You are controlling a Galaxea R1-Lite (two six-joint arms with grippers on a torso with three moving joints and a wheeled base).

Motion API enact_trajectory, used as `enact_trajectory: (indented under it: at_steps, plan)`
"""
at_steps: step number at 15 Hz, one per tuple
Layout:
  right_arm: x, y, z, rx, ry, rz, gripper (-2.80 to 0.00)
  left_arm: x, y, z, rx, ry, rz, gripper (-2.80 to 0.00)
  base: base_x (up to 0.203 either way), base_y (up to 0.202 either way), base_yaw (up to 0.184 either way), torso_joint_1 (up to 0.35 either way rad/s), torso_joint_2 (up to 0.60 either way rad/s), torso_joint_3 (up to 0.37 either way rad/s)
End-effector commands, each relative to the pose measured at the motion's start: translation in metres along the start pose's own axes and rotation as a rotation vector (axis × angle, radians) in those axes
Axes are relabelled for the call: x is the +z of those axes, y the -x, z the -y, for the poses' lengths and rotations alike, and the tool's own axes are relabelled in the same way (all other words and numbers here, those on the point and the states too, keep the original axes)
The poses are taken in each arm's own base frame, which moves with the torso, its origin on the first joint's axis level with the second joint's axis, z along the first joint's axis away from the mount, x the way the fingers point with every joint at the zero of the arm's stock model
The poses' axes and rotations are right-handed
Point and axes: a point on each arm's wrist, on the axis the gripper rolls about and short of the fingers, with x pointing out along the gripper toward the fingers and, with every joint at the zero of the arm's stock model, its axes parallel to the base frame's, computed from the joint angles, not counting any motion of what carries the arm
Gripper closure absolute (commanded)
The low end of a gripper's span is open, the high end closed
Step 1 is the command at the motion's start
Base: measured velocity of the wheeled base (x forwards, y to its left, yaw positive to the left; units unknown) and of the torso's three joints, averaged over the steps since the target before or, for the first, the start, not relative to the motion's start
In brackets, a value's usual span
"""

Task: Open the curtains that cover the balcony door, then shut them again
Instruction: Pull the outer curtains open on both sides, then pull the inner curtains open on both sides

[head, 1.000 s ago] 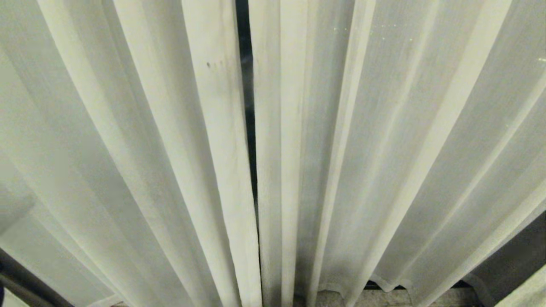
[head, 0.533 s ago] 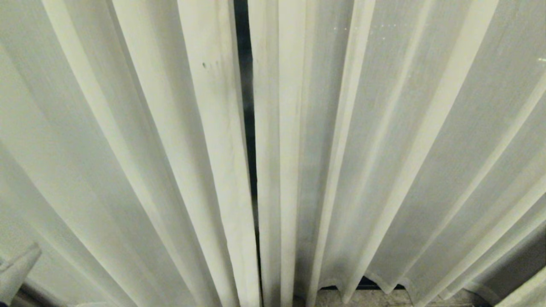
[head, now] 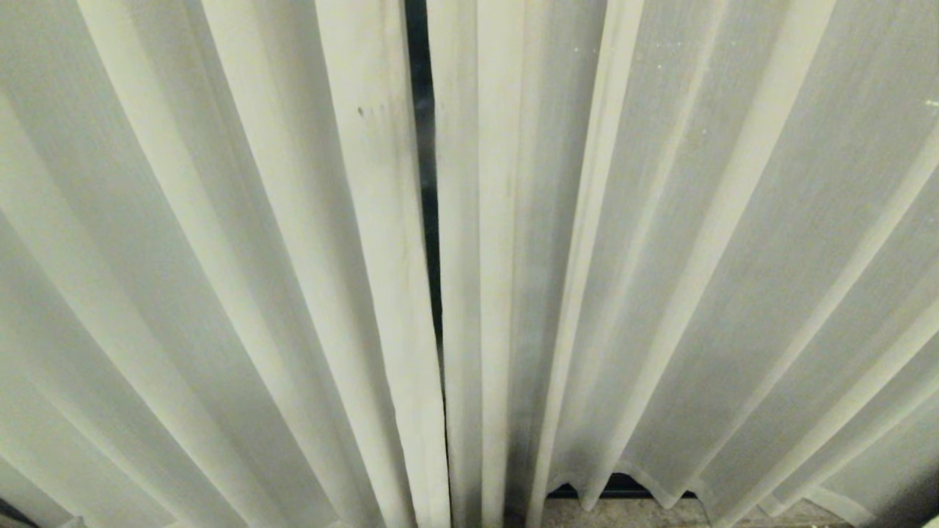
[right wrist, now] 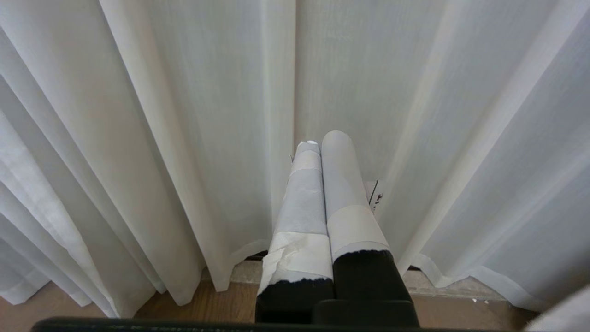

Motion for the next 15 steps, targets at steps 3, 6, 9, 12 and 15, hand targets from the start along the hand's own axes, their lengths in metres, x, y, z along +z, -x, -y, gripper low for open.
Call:
enact_trajectory:
  at_steps: [3,6,9,12,15]
  plan:
    - [0.0,-0.0001,0.0,0.001,0.0,-0.002,0.0,-0.0132,0.0187,-0.0008,-0.019,0.004,0.18,0.0,0.0,0.0,0.0,0.0,0.0,0.0]
    - [0.0,-0.0001,0.0,0.001,0.0,-0.001,0.0,-0.0136,0.0187,-0.0008,-0.021,0.003,0.177,0.0,0.0,0.0,0.0,0.0,0.0,0.0]
    - [0.0,-0.0001,0.0,0.001,0.0,-0.001,0.0,-0.0136,0.0187,-0.0008,-0.022,0.004,0.177,0.0,0.0,0.0,0.0,0.0,0.0,0.0]
    - [0.0,-0.0001,0.0,0.001,0.0,-0.002,0.0,-0.0136,0.0187,-0.0008,-0.021,0.005,0.177,0.0,0.0,0.0,0.0,0.0,0.0,0.0]
    - [0.0,-0.0001,0.0,0.001,0.0,-0.001,0.0,-0.0136,0.0187,-0.0008,-0.021,0.006,0.177,0.0,0.0,0.0,0.0,0.0,0.0,0.0]
